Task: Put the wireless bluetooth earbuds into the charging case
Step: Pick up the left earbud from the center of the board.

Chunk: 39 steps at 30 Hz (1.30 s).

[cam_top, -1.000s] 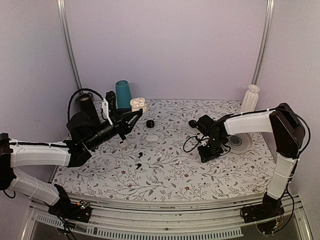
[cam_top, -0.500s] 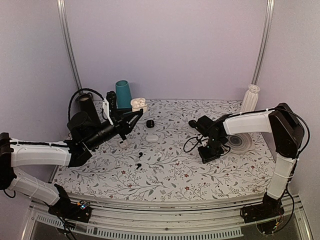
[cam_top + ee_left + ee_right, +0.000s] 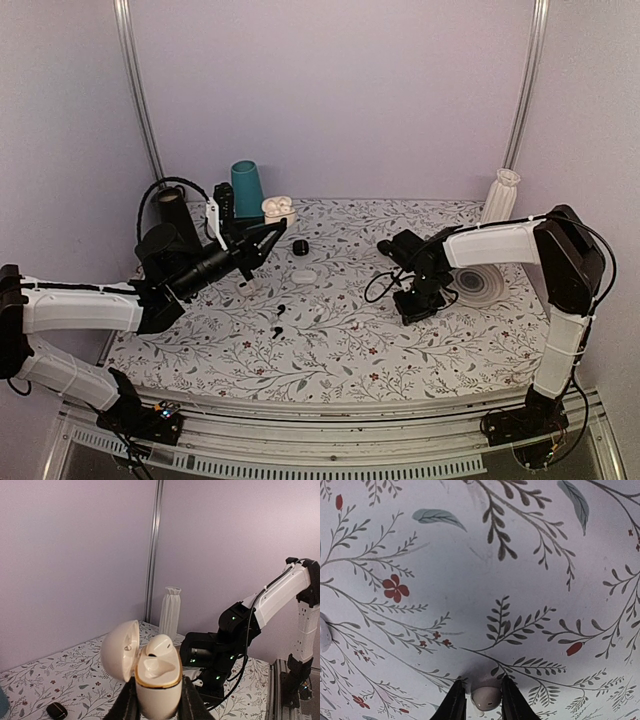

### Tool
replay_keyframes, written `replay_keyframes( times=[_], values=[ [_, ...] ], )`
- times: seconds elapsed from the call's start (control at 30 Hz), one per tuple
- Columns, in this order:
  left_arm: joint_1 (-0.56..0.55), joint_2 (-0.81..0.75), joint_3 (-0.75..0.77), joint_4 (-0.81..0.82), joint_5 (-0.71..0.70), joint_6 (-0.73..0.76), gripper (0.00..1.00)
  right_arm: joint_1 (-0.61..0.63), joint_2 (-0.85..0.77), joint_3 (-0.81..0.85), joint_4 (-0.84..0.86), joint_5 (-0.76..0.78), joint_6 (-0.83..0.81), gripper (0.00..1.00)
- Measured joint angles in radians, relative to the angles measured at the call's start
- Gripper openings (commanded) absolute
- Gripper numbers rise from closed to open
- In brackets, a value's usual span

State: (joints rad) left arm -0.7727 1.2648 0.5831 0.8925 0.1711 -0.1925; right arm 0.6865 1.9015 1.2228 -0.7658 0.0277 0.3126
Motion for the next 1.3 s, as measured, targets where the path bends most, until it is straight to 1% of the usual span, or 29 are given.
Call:
replay_keyframes(
  times=[0.23, 0.27, 0.33, 0.47, 1.07, 1.3],
  values=[
    [0.000, 0.013, 0.002, 0.000, 0.000, -0.002, 0.00, 0.000, 0.000, 0.000, 0.000, 0.000, 0.012, 0.25],
    [0.000, 0.014, 0.003, 0.000, 0.000, -0.003, 0.00, 0.000, 0.000, 0.000, 0.000, 0.000, 0.013, 0.26],
    [0.000, 0.014, 0.004, 0.000, 0.000, -0.003, 0.00, 0.000, 0.000, 0.000, 0.000, 0.000, 0.014, 0.33],
    [0.000, 0.014, 0.005, 0.000, 0.000, -0.003, 0.00, 0.003, 0.000, 0.000, 0.002, -0.004, 0.023, 0.36],
    [0.000, 0.021, 0.005, 0.000, 0.001, -0.003, 0.00, 0.008, 0.000, 0.001, -0.023, 0.021, 0.088, 0.34],
    [0.000, 0.021, 0.005, 0.000, 0.002, -0.003, 0.00, 0.008, 0.000, 0.001, -0.030, 0.021, 0.095, 0.32]
  ],
)
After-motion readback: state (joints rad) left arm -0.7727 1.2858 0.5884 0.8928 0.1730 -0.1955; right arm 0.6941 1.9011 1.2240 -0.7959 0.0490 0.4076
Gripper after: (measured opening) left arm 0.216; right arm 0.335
